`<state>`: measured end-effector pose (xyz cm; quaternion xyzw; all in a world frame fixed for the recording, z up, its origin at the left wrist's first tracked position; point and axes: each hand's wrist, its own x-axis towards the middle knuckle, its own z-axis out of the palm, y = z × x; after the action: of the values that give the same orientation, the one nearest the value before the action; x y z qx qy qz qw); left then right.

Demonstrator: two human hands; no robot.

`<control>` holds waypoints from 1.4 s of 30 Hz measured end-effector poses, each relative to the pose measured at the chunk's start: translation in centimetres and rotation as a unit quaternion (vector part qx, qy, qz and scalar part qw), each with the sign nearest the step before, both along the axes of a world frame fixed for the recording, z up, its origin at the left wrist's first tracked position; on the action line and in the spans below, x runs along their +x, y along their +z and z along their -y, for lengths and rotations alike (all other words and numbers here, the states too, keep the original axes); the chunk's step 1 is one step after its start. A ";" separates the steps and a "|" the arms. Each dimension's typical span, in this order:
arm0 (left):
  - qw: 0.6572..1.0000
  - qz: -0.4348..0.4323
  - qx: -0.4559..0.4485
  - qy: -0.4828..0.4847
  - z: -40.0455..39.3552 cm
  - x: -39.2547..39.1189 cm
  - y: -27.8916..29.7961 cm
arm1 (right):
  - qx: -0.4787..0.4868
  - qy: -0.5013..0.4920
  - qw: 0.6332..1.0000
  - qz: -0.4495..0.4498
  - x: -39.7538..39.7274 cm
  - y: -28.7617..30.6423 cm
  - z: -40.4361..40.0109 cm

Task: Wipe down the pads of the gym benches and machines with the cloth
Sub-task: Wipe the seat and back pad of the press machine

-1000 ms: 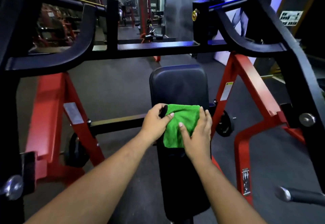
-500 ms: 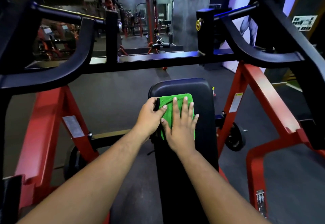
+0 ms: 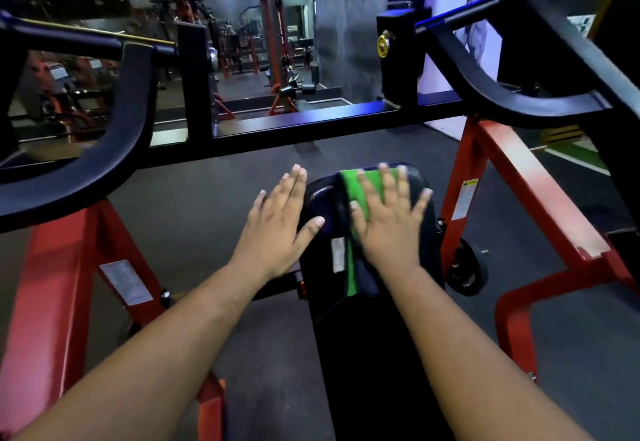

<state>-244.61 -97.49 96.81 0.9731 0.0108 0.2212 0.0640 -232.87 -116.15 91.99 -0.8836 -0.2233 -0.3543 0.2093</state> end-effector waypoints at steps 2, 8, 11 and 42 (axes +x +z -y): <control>1.000 0.005 0.004 -0.016 -0.6 0.3 -0.1 | 0.103 -0.046 0.991 -0.074 0.5 0.2 -0.2; 0.986 0.112 -0.099 -0.079 -1.1 1.9 -0.5 | 0.042 0.071 0.996 -0.019 -4.9 1.7 -7.3; 0.990 0.104 -0.011 -0.093 -0.3 2.2 -0.7 | -0.007 0.062 0.998 0.030 0.3 2.1 -1.8; 0.931 0.094 0.344 -0.082 4.0 6.4 -1.0 | 0.129 0.003 0.988 -0.084 3.4 1.0 3.2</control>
<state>-238.17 -101.47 95.81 0.9076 -0.1517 0.2961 -0.2560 -229.50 -119.38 92.97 -0.8752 -0.1602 -0.3043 0.3402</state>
